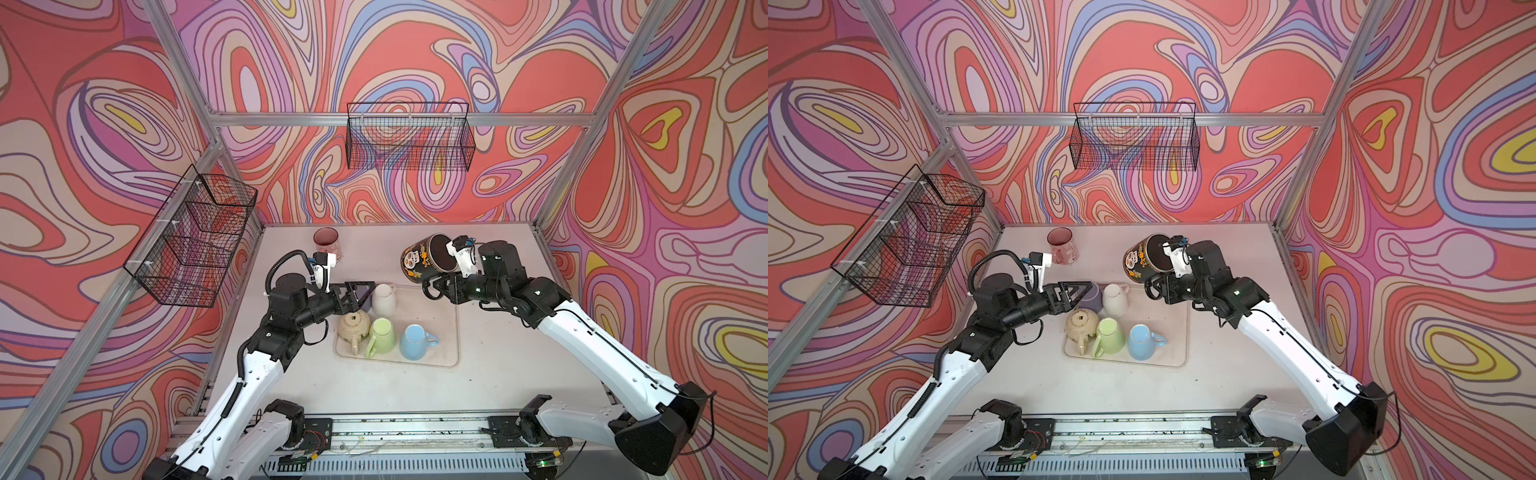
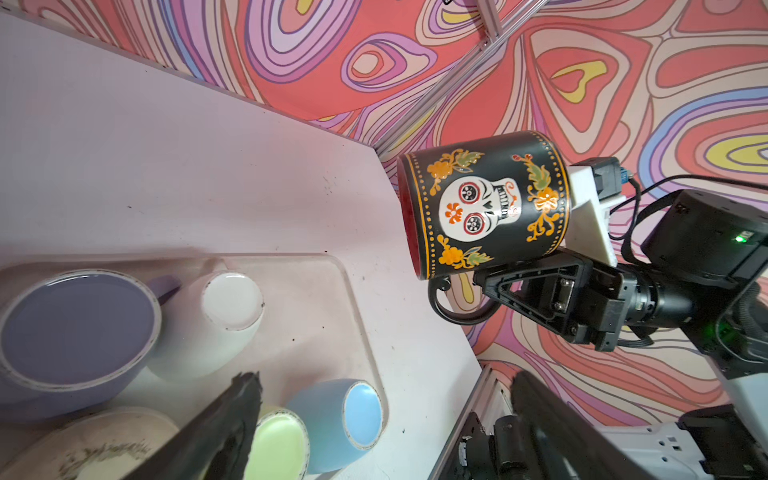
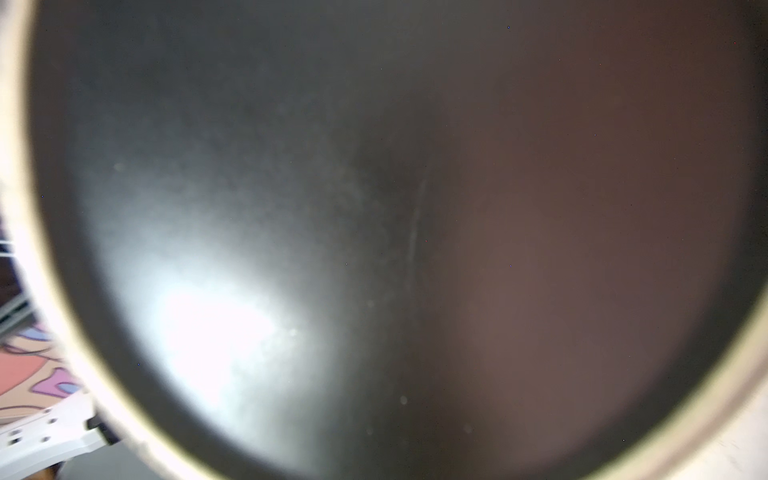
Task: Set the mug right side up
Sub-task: 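Lift the black skull mug off the tray with the right gripper, then grasp the black skull mug's rim with the left gripper while the right holds it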
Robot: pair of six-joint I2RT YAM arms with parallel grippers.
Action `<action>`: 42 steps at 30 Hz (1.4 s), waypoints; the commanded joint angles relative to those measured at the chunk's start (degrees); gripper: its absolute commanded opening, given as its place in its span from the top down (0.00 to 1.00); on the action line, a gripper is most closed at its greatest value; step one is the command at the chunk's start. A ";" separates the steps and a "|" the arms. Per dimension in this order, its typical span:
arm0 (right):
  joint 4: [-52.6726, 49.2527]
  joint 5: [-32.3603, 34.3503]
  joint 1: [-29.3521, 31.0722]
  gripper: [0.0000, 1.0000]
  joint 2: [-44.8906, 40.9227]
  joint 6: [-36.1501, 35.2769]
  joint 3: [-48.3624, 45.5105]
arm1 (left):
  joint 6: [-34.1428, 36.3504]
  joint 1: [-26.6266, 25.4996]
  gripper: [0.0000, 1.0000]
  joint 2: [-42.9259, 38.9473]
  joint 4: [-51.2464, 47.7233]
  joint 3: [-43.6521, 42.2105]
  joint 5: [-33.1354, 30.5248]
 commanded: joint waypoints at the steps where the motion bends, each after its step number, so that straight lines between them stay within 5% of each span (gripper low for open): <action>1: 12.12 -5.28 -0.47 1.00 -2.99 1.71 0.47 | -5.97 -1.11 0.06 1.36 15.12 -3.00 3.58; 11: 20.14 -12.33 -1.17 1.00 -2.92 4.37 -0.02 | -17.29 -5.53 0.12 12.05 46.77 -9.05 5.88; 19: 24.78 -17.41 -1.80 1.00 -1.91 8.32 0.16 | -13.29 -11.26 0.12 15.84 53.70 -9.84 4.23; 29: 31.45 -23.80 -1.98 1.00 -0.73 13.71 -0.32 | -20.67 -11.62 0.13 25.41 74.25 -11.84 4.38; 42: 34.81 -27.07 -2.06 1.00 0.53 14.85 -1.21 | -19.58 -12.08 0.11 26.54 74.57 -7.11 5.09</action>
